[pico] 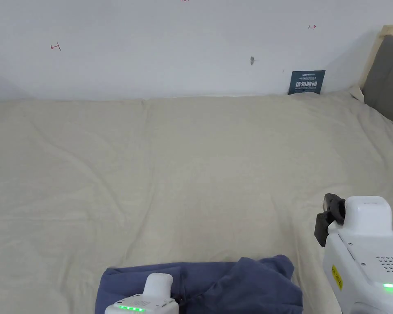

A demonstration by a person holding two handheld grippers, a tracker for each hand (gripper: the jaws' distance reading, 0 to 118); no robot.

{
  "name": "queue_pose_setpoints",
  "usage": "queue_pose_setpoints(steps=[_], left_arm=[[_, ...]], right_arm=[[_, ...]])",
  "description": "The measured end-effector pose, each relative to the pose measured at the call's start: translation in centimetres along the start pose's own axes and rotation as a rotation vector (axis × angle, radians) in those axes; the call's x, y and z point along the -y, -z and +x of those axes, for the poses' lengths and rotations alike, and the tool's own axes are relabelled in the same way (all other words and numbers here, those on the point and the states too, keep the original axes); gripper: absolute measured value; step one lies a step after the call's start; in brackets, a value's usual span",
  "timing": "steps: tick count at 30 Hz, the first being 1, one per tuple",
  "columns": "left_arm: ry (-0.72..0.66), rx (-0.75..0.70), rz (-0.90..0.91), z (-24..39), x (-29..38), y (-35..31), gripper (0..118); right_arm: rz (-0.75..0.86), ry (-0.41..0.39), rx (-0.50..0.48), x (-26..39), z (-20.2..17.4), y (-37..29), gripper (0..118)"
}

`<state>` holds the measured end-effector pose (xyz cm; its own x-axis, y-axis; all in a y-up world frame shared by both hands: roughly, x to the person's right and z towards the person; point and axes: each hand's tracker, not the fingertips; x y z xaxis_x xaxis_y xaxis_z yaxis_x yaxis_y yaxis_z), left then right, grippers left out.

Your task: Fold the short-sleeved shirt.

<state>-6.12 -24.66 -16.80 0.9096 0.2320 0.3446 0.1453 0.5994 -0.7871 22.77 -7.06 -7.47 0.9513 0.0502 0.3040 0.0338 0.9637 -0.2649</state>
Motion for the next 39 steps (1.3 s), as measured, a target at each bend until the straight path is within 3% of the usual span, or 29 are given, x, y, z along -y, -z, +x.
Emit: queue_pose_setpoints(steps=[8,9,11,12,13,20,21,24,27,30,39], left_arm=[[-0.244,0.169,0.089,-8.1,-4.4,-7.5,4],[-0.277,0.185,0.084,-9.4,-4.6,-8.0,15],[-0.365,0.208,0.073,-12.3,-4.6,-8.5,87],[-0.401,0.215,0.052,-13.5,-4.5,-8.4,110],[-0.442,0.214,0.017,-14.8,-4.3,-8.1,115],[-0.578,0.267,-0.085,-20.7,-1.8,-5.4,110],[-0.576,0.259,-0.067,-21.1,-1.5,-5.0,104],[-0.567,0.257,-0.079,-21.1,-0.7,-3.5,72],[-0.537,0.266,-0.045,-20.4,-0.7,-3.3,53],[-0.493,0.235,-0.080,-18.9,-0.9,-2.1,19],[-0.419,0.131,0.018,-17.4,-2.9,-6.9,8]], right_arm=[[0.021,-0.004,-0.025,-0.7,-1.2,-0.1,0],[0.022,-0.006,-0.028,-0.7,-1.4,0.0,0],[0.019,-0.010,-0.040,-0.8,-1.9,0.2,0],[0.019,-0.009,-0.042,-0.8,-2.1,0.2,0],[0.020,-0.006,-0.048,-0.8,-2.4,0.3,0],[0.003,-0.018,-0.066,-0.5,-3.7,0.6,0],[-0.002,-0.022,-0.066,-0.4,-3.7,0.7,0],[-0.014,-0.035,-0.062,-0.1,-3.9,0.8,0],[-0.025,-0.039,-0.056,0.2,-3.8,1.0,0],[-0.035,-0.036,-0.053,0.4,-3.6,1.1,0],[-0.015,-0.031,-0.034,-0.3,-2.6,1.2,0]])
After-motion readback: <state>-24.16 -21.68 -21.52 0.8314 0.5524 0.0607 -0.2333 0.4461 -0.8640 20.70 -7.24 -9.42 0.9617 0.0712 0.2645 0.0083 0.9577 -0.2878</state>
